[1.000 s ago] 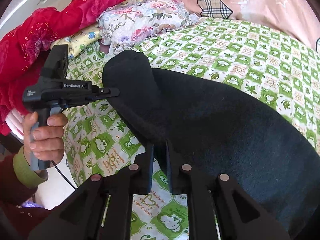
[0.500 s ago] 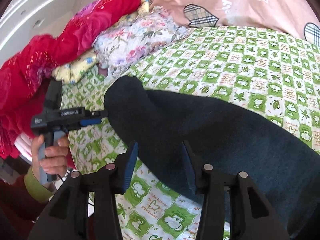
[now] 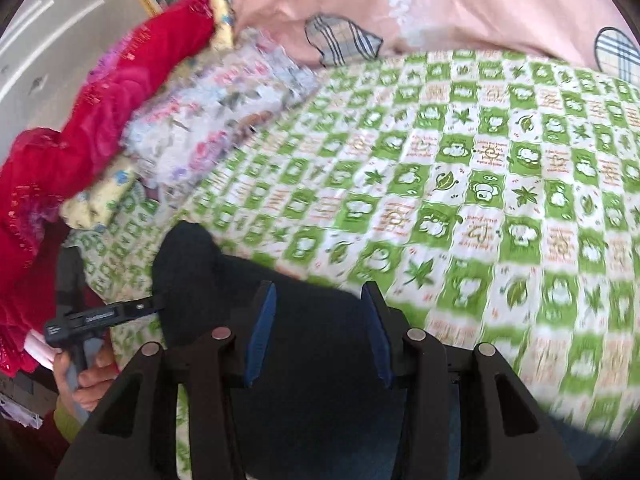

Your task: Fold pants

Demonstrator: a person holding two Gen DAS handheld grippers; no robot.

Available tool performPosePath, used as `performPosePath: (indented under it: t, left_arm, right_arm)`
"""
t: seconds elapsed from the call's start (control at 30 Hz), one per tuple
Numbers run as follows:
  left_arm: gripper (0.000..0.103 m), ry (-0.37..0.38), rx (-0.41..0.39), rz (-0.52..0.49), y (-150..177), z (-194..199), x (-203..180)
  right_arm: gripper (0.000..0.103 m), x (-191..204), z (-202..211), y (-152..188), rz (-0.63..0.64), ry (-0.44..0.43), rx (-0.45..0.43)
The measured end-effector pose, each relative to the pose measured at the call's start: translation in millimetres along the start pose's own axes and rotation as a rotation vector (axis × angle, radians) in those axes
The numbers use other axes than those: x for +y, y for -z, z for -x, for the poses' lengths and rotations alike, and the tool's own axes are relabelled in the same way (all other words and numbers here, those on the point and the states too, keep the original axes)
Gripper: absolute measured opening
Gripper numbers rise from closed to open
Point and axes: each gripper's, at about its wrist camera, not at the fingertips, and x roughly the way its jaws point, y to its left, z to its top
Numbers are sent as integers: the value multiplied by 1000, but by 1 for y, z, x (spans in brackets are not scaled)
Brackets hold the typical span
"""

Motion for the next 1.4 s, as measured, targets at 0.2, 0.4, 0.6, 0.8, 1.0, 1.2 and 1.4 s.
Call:
performPosePath:
  t: [0.2, 0.4, 0.6, 0.8, 1.0, 1.2, 1.4]
  left_arm:
    - [58, 1, 6, -8, -5, -11, -3]
    - [46, -4, -8, -17, -14, -26, -13]
    - [22, 50, -57, -44, -14, -16, -18]
    - [19, 213, -182, -65, -2, 50, -16]
    - [19, 340, -251, -69, 14, 109, -13]
    - [19, 269, -250, -96, 19, 99, -10]
    - [19, 126, -227, -153, 5, 48, -1]
  right_arm:
    - [46, -6, -48, -4, 75, 13, 172]
    - [44, 6, -68, 4, 161, 29, 240]
    - [16, 23, -60, 6, 241, 78, 210]
    - [12, 26, -4, 12, 125, 16, -12]
    - [11, 34, 34, 21, 50, -8, -222]
    - [10, 45, -5, 20, 105, 89, -184]
    - [10, 39, -42, 19, 138, 145, -147]
